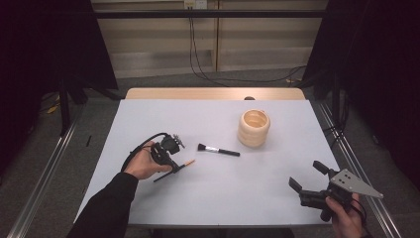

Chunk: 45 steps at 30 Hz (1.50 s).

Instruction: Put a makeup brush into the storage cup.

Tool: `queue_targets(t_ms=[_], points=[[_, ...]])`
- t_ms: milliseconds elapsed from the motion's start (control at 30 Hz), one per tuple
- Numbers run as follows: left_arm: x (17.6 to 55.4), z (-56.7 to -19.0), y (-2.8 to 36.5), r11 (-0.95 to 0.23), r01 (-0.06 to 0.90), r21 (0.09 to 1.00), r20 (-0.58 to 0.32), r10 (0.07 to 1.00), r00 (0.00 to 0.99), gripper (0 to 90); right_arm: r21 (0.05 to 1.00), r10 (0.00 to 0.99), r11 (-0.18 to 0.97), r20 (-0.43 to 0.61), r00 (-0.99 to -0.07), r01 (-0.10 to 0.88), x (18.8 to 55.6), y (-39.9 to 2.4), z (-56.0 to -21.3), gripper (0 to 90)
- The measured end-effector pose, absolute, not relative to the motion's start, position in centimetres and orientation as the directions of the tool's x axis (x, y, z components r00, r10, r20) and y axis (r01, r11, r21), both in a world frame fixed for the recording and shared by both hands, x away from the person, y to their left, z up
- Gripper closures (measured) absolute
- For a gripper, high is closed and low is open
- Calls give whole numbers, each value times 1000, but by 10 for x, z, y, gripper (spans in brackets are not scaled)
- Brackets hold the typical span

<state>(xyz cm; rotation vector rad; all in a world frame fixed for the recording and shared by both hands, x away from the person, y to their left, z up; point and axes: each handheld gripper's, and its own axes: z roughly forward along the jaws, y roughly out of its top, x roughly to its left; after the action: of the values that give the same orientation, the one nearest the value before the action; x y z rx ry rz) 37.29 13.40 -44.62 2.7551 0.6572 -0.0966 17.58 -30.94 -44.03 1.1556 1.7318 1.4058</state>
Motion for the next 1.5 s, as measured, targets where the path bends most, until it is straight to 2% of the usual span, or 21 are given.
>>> queue_targets(t_ms=[367,700,833,900,933,1267,1500], points=[[374,-443,140,-841,459,288,-142,436,889,836,969,906,46,62,-419,243,176,-309,-440,0],[375,-429,154,-771,501,393,-170,474,864,836,969,907,44,63,-415,242,176,-310,-440,0],[373,-423,156,-735,505,453,-174,482,859,836,968,906,48,61,-420,244,176,-310,-440,0],[374,-420,158,-746,489,453,-172,466,868,835,968,906,47,62,-418,245,176,-310,-440,0],[370,-421,155,-688,535,491,-198,509,837,835,968,907,48,60,-416,245,176,-310,-440,0],[365,-415,157,-680,500,536,-176,489,854,835,969,907,45,63,-417,244,176,-310,-440,0],[361,-409,163,-628,478,614,-154,498,853,835,968,907,46,63,-416,247,176,-310,-440,0]])
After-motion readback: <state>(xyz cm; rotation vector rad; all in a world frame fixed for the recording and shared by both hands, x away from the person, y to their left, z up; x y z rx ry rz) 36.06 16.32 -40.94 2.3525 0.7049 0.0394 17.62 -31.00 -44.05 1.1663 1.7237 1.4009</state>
